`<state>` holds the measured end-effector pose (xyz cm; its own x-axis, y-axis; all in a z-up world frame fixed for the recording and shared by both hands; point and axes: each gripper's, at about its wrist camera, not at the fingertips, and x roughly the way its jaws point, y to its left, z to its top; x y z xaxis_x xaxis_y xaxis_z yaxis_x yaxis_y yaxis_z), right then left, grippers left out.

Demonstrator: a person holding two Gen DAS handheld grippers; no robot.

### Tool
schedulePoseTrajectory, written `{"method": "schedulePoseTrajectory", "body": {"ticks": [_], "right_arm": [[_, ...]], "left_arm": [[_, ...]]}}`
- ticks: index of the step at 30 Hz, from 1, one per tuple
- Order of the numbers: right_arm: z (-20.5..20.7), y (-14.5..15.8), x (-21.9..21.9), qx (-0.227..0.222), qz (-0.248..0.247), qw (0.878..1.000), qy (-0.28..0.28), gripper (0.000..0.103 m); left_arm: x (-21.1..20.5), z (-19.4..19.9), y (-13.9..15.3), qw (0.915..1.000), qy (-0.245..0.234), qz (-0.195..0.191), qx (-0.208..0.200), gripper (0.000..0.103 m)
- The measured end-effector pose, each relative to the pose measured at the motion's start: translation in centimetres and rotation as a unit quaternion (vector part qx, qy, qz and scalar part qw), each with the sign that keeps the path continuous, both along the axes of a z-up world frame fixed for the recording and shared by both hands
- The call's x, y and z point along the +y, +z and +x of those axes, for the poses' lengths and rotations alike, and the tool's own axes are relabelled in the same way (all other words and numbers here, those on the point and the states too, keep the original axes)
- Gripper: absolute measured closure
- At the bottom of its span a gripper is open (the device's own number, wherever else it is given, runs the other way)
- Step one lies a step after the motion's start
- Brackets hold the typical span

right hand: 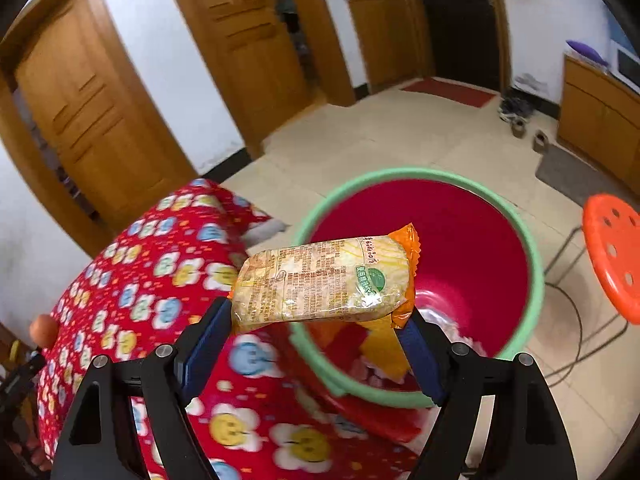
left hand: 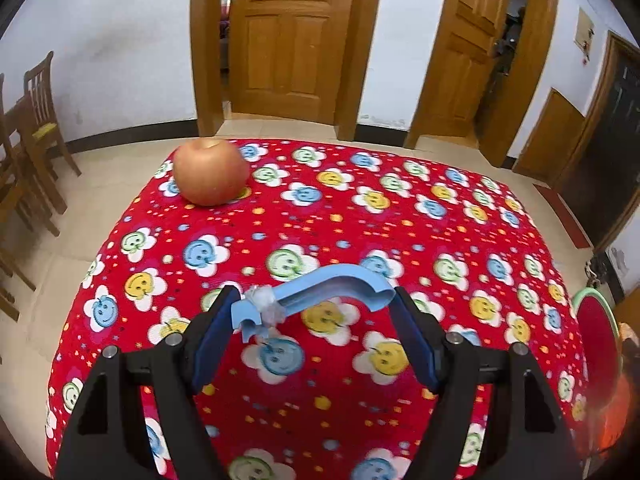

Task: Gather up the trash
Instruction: 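Carry the bread snack over the bucket and open the right gripper, then carry the blue plastic piece over the bucket and open the left gripper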

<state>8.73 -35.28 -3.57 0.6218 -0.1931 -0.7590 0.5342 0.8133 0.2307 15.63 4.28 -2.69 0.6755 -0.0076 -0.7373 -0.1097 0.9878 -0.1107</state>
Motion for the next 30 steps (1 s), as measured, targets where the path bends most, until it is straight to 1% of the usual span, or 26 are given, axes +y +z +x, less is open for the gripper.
{"method": "schedulePoseTrajectory", "body": {"ticks": [8,12,17,23,27,30], "right_arm": [[-2.0,-1.8,-3.4,0.008,0.033,0.999,-0.034,0.020],[-2.9,-1.7,-4.4,0.001,0.044,0.998,-0.038,0.020],[-4.3,-1.2,-5.4,-0.013,0.045,0.998,-0.038,0.020],[-6.3,-0.1,-6.4,-0.023,0.020,0.999,-0.041,0.020],[-7.6,0.1,-7.0,-0.025,0.008,0.999,-0.044,0.020],[-8.7,0.1,-7.6,-0.027,0.007,0.999,-0.046,0.020]], "left_arm": [[-4.1,-0.8,1.6,0.9990,-0.045,0.000,-0.002,0.027],[-6.9,-1.3,2.5,0.9970,-0.077,0.000,-0.005,0.027],[-10.7,-1.7,3.2,0.9927,-0.121,-0.003,-0.002,0.027],[-16.1,-2.1,3.1,0.9834,-0.182,-0.006,0.005,0.027],[-19.6,-2.4,2.7,0.9744,-0.224,-0.012,0.017,0.027],[-22.5,-2.7,2.4,0.9665,-0.256,-0.003,0.021,0.027]]}}
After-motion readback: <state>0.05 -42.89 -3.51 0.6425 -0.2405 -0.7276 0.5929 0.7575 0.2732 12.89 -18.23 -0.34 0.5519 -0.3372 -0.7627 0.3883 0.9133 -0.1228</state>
